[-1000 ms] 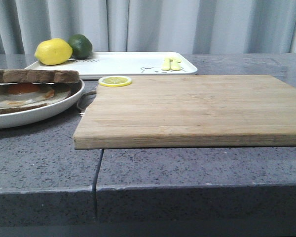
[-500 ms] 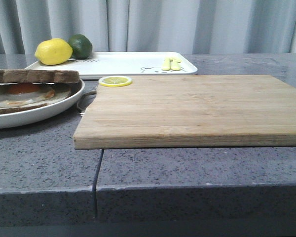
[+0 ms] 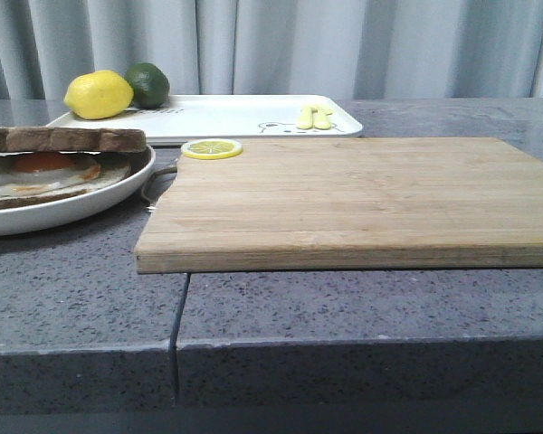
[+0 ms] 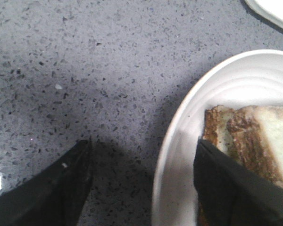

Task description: Place bread and move sandwich to tray

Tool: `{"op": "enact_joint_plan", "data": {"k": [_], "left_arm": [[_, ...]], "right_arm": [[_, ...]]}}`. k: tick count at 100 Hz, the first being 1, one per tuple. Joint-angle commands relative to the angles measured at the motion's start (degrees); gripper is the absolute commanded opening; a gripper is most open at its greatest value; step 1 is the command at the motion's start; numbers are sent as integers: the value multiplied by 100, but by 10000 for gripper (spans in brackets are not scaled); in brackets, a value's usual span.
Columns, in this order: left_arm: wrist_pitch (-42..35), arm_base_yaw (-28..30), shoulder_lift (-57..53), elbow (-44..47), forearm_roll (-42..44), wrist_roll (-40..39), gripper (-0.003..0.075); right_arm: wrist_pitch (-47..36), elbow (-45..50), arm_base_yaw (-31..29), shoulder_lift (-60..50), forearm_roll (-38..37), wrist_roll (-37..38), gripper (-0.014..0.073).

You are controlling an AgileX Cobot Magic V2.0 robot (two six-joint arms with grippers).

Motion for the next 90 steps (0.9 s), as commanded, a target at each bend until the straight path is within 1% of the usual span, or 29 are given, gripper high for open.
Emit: {"op": "enact_joint_plan", "data": {"k": [1, 19, 56, 71, 90], "left_arm": [[213, 20, -39, -77, -88, -50, 377], [249, 20, -39, -77, -92, -50, 263], [331, 20, -39, -77, -101, -40, 83], [341, 20, -39, -77, -204, -40, -18], [409, 20, -39, -113, -353, -40, -19]], "right_arm": [[-488, -140, -45, 27, -34, -21, 471], [-488, -140, -45, 27, -34, -21, 471], [-488, -140, -45, 27, -34, -21, 471], [-488, -140, -45, 27, -34, -21, 471], [-488, -140, -45, 27, -34, -21, 471]]}}
